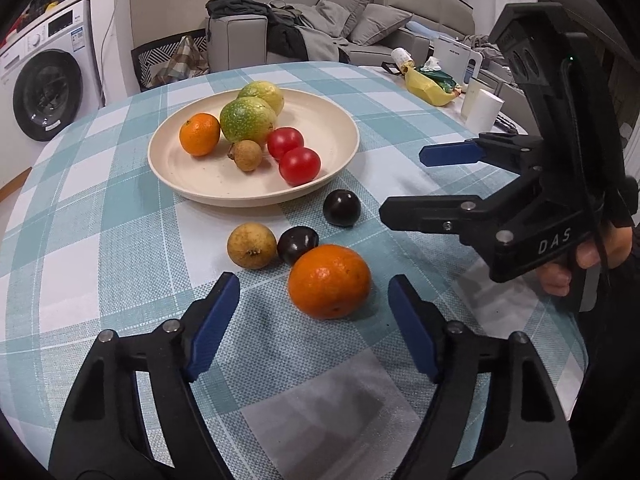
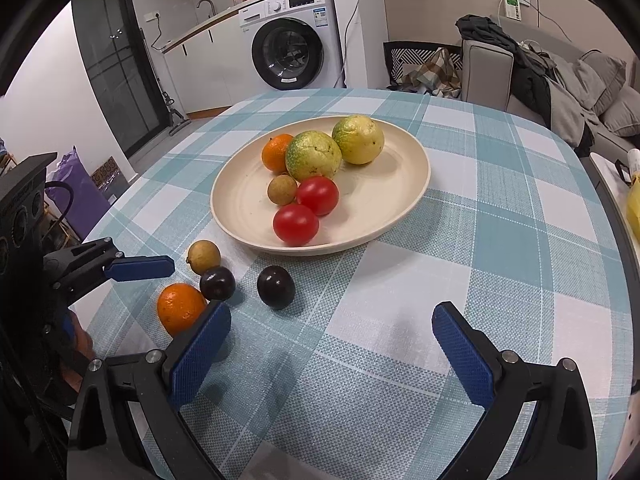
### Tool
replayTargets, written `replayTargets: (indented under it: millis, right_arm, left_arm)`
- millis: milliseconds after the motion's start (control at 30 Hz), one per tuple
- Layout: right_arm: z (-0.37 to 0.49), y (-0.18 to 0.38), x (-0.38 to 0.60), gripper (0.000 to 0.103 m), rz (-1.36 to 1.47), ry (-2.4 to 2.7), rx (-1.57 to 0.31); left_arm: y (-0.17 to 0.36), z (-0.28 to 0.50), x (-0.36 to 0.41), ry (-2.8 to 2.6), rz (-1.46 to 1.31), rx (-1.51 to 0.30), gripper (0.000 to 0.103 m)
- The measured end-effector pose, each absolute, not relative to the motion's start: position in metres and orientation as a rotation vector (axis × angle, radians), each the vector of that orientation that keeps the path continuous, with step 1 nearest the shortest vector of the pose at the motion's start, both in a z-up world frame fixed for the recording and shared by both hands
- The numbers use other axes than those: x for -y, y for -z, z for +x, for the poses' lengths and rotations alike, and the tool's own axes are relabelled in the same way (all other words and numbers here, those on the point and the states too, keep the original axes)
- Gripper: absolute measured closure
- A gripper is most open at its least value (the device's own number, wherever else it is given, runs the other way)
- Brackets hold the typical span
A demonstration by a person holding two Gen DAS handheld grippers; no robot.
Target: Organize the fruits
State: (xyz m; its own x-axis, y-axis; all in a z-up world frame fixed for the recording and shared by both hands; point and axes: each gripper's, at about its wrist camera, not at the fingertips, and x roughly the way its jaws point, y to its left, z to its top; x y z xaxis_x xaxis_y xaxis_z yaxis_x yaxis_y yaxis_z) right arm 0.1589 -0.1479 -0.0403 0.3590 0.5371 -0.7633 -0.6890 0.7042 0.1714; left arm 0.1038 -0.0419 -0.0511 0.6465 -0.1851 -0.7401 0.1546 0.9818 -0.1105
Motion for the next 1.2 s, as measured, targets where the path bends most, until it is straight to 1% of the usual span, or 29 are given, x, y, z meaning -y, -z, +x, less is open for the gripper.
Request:
replayTargets:
  millis: [167, 200, 233, 333, 367, 433, 467, 1000, 1033, 1100, 1167, 1200]
  right_arm:
    - [0.158, 0.04, 0.148, 0.0, -0.192, -0.796, -0.904]
    - [0.158, 0.04, 0.148, 0.0, -0.191, -0.796, -0.904]
    - [0.159, 0.04, 0.148, 0.0, -0.191, -0.797, -0.904]
    - [0.159, 0.04, 0.148, 0.0, -0.191, -0.796, -0.905]
    - [0.159, 0.04, 0.148, 0.0, -0.191, -0.795, -0.905]
    - [0.158, 0.04, 0.147, 0.0, -0.193, -0.795, -0.905]
    - [0.159, 0.04, 0.148, 0.0, -0.193, -0.795, -0.905]
    - [0.159, 0.039, 0.145, 0.002, -0.144, -0.839, -0.929]
    - [0.16, 0.039, 0.144, 0.003, -0.135, -0.843, -0.935]
    - [0.16, 0.04, 0.141, 0.016, -0.137, -0.834, -0.94]
    - [0.16, 0.042, 0.136, 0.024, -0.155, -0.822, -0.943]
    - [0.159, 0.043, 0.134, 0.025, -0.162, -0.822, -0.944]
  left_arm:
    - [0.05, 0.102, 0.042, 0.208, -0.031, -0.838, 0.03]
    - [0.049, 0.102, 0.043, 0.212, -0.03, -0.836, 0.032]
    - [0.049, 0.102, 0.043, 0.22, -0.031, -0.836, 0.038]
    - [0.052, 0.103, 0.043, 0.253, -0.058, -0.857, 0.052]
    - [0.052, 0.104, 0.043, 0.257, -0.065, -0.863, 0.053]
    - [0.053, 0.103, 0.042, 0.256, -0.073, -0.862, 0.062]
    - [0.053, 0.102, 0.042, 0.255, -0.077, -0.86, 0.063]
    - [0.039, 0.098, 0.028, 0.228, -0.136, -0.786, 0.064]
    - [0.038, 0.097, 0.026, 0.225, -0.141, -0.78, 0.064]
    - [0.036, 0.095, 0.024, 0.217, -0.147, -0.767, 0.064]
    - [0.033, 0.094, 0.02, 0.208, -0.151, -0.755, 0.064]
    - [0.031, 0.093, 0.018, 0.201, -0.155, -0.748, 0.064]
